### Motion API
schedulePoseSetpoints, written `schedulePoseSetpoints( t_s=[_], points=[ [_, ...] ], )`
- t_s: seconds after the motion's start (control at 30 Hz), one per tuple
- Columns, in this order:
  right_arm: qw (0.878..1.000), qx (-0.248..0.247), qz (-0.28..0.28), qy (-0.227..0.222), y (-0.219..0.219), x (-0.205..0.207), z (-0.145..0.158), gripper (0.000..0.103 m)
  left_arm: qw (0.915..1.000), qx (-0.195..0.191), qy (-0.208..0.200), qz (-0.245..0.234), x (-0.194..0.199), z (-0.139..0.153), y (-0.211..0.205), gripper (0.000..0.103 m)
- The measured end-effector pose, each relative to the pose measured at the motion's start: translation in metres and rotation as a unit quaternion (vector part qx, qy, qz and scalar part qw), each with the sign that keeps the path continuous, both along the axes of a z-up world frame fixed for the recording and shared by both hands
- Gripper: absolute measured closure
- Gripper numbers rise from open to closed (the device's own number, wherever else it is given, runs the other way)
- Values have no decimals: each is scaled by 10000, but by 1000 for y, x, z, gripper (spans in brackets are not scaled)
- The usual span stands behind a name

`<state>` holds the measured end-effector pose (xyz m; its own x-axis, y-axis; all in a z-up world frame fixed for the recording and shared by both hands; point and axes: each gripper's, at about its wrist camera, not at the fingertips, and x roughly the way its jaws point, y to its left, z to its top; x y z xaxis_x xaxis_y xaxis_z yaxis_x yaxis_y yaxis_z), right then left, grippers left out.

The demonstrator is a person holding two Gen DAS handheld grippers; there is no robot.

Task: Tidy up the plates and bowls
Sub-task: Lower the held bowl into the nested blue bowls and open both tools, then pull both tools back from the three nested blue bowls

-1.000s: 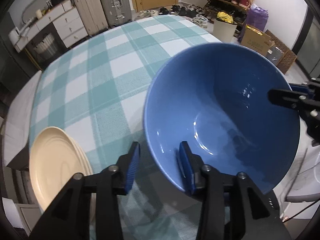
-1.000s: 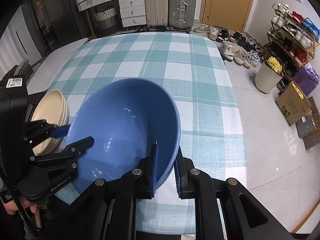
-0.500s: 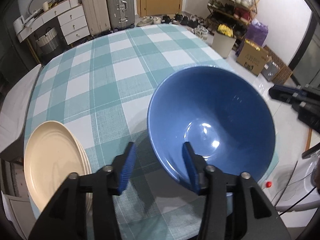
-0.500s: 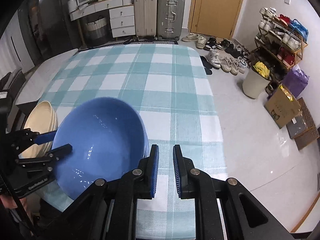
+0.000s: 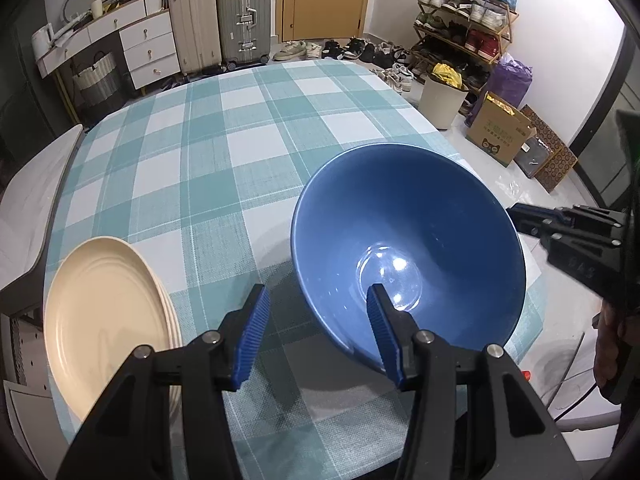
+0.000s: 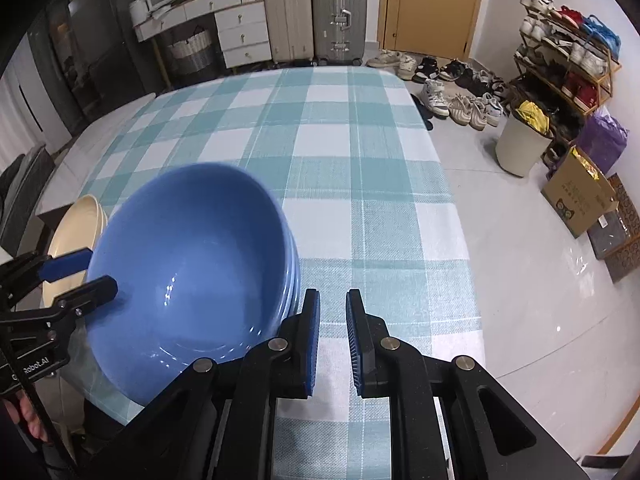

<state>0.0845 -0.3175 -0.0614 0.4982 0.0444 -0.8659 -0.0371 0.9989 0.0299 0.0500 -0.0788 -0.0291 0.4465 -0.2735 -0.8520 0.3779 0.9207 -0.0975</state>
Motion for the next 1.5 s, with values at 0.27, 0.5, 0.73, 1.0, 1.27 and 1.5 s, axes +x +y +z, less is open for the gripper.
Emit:
schedulePoseSetpoints(
  t_s=[0.27, 0.5, 0.73, 1.0, 1.27, 1.5],
  points=[
    [9936, 846, -104, -737, -1, -27, 40, 61, 9992, -130, -293, 240, -11, 11, 4, 16],
    [9875, 1183, -142, -1030, 11, -44, 39, 34, 9984, -200, -438, 305, -20, 15, 3, 16],
    [9766, 1698, -501, -1221, -3, -53, 24, 18, 9962, -188, -574, 623, -26, 9, 12, 10],
    [9708, 1598, -484, -1724, -6, -64, 18, 17, 9829, -191, -1530, 1010, -42, 23, 22, 2],
    [9644, 1409, 141, -2235, 11, -78, 19, 7, 9674, -54, -2181, 1287, -44, 31, 26, 0],
    [9592, 1074, 466, -2575, 26, -89, 22, 2, 9495, 386, -2460, 1911, -51, 28, 32, 0]
  ],
)
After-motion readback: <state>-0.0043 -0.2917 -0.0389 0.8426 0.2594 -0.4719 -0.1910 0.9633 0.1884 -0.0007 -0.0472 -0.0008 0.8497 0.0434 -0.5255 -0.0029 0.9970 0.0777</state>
